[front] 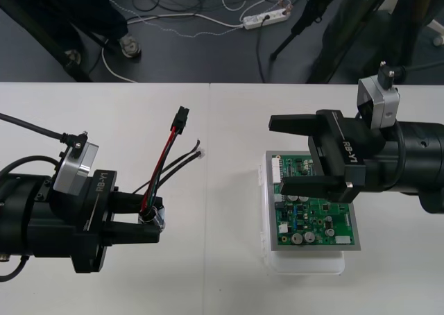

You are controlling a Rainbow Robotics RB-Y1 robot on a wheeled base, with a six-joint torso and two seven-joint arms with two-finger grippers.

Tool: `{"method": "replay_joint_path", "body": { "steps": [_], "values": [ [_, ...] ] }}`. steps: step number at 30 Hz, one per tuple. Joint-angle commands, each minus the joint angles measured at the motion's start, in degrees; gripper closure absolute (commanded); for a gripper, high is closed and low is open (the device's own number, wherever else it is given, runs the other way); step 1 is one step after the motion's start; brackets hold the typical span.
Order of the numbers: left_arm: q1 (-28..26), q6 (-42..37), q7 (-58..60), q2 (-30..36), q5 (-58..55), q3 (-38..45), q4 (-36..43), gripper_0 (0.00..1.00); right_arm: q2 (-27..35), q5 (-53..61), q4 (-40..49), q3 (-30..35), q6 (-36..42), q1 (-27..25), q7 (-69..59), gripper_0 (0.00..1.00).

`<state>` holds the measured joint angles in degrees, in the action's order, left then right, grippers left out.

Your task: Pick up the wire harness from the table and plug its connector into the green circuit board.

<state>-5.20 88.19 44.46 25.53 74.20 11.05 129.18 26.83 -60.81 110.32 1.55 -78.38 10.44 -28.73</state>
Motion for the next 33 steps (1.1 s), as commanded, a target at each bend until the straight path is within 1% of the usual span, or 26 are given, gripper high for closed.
{"method": "replay_joint_path", "body": {
  "steps": [1,8,13,18,21,25,33],
  "values": [
    [2.7,1.8,6.7,-1.1,-2.6,-3.0,1.9,1.0,1.2,2.2,-4.2,0.9,-3.3,6.9,-1.4,0.0],
    [4.8,1.8,8.6,-1.1,-4.3,-4.9,1.9,1.0,1.2,5.3,-8.7,-0.5,-6.3,11.3,-1.7,0.0],
    [5.9,1.8,9.8,-1.1,-5.7,-7.3,1.9,1.0,0.9,8.3,-15.7,-0.9,-10.9,15.8,-1.5,0.0],
    [7.0,1.8,10.7,-0.9,-6.6,-8.9,1.9,1.0,-0.3,10.0,-21.9,-1.3,-11.6,19.5,-1.1,0.0],
    [7.5,1.8,11.4,-0.7,-7.2,-10.2,1.9,1.0,-1.1,10.4,-23.6,-1.3,-11.6,20.8,-1.1,0.0],
    [8.3,1.8,12.1,-0.2,-7.5,-11.9,1.9,1.0,-1.6,11.1,-23.6,-1.8,-11.6,21.7,-1.2,0.0],
    [10.1,1.8,12.8,1.4,-8.6,-16.4,1.9,1.0,-1.9,16.7,-23.6,-6.1,-11.6,22.8,-0.8,0.0]
  ]
}}
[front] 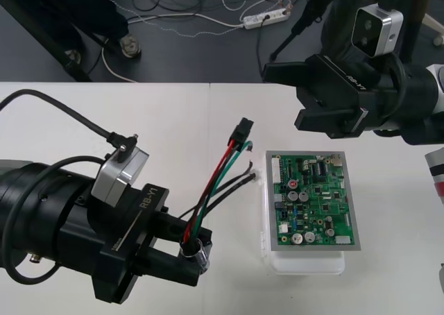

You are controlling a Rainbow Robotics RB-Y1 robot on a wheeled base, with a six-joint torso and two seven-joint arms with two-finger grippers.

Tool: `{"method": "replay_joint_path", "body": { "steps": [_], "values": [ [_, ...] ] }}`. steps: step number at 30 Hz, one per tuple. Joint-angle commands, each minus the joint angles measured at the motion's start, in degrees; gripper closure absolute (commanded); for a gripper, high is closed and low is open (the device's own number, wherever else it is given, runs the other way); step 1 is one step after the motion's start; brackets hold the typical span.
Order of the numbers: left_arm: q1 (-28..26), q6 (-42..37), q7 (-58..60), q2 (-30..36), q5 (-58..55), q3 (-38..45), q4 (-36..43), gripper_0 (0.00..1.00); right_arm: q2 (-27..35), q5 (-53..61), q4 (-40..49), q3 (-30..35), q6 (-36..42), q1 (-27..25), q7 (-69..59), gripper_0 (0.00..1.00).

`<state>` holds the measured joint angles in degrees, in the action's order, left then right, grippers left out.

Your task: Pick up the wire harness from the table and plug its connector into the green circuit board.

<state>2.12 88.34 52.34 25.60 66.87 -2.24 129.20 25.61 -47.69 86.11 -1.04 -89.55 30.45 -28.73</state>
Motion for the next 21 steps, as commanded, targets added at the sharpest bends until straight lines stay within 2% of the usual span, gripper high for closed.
{"method": "replay_joint_path", "body": {
  "steps": [1,21],
  "values": [
    [2.9,1.7,5.1,1.3,-1.2,-3.3,1.9,1.0,-0.6,4.0,0.6,-4.0,-0.4,2.8,-0.7,0.0],
    [4.6,1.7,6.6,1.5,-0.9,-6.8,1.0,1.0,-1.1,14.4,4.0,-6.9,-0.4,2.3,-1.7,0.0]
  ]
}}
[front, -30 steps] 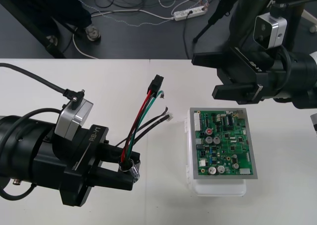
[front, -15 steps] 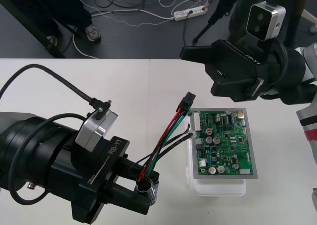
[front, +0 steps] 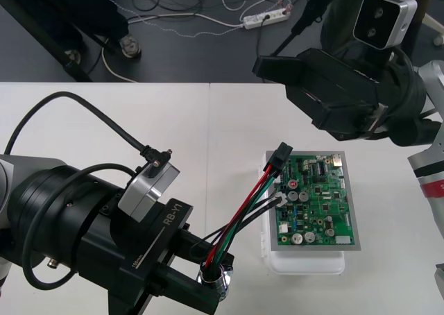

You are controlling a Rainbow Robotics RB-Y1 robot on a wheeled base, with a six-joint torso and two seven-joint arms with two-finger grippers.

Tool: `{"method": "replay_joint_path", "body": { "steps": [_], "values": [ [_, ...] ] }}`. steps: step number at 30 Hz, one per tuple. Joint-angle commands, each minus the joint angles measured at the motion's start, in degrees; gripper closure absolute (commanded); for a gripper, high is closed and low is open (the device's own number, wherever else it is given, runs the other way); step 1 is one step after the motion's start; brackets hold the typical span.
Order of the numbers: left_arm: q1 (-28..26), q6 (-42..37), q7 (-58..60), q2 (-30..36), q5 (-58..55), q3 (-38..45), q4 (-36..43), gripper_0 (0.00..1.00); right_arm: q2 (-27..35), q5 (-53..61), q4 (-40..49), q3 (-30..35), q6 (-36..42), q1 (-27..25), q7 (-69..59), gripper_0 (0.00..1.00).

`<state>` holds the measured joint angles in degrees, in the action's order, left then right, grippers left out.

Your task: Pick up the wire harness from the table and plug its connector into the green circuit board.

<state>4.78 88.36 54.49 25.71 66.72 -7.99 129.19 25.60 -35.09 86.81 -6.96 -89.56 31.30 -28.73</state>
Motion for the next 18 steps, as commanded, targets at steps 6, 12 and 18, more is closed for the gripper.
{"method": "replay_joint_path", "body": {
  "steps": [6,12,18],
  "values": [
    [1.9,1.6,4.4,1.4,-0.6,-1.0,1.0,1.0,-0.8,2.4,6.5,-2.5,-0.4,-0.7,-2.6,0.0],
    [1.8,1.6,4.5,1.4,-0.6,-1.1,1.0,1.0,-1.1,2.4,8.6,-3.8,-0.4,-2.1,-2.8,0.0],
    [1.8,1.6,4.4,1.3,-0.6,-1.1,1.0,1.0,-1.1,3.2,10.6,-5.4,-0.4,-4.0,-2.7,0.0]
  ]
}}
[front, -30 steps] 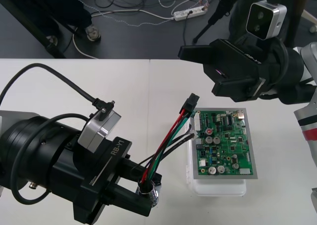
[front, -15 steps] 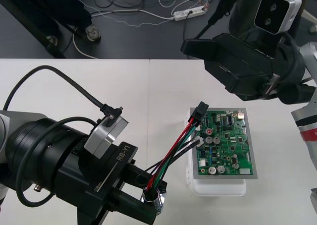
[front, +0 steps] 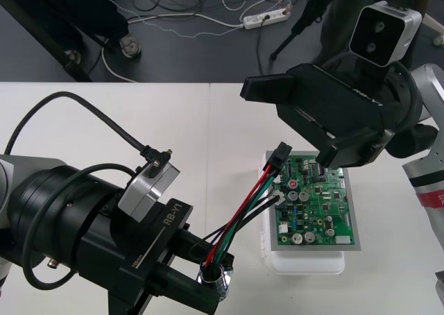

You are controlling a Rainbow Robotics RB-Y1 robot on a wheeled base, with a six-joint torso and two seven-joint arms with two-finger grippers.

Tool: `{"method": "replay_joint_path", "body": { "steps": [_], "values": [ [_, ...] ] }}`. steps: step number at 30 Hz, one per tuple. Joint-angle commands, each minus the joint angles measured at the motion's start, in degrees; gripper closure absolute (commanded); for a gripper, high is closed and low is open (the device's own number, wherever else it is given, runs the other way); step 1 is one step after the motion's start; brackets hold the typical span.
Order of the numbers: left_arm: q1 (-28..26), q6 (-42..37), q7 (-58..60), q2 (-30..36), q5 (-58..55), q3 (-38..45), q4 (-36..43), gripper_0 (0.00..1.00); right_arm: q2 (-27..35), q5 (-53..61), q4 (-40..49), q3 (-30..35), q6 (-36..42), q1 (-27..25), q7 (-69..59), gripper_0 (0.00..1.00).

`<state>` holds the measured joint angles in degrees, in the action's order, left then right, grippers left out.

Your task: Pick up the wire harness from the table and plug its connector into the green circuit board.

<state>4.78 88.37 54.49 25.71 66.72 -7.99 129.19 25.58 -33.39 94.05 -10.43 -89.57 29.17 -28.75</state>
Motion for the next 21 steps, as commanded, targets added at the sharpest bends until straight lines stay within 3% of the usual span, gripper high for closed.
{"method": "replay_joint_path", "body": {
  "steps": [1,21],
  "values": [
    [1.8,1.6,4.4,1.3,-0.6,-1.1,1.0,1.0,-1.1,1.4,3.6,-2.0,-0.4,-2.0,-2.8,0.0],
    [1.5,1.6,4.5,1.0,-0.9,-1.1,1.1,1.0,-2.7,1.8,8.0,-3.2,-0.4,-3.2,-2.9,0.0]
  ]
}}
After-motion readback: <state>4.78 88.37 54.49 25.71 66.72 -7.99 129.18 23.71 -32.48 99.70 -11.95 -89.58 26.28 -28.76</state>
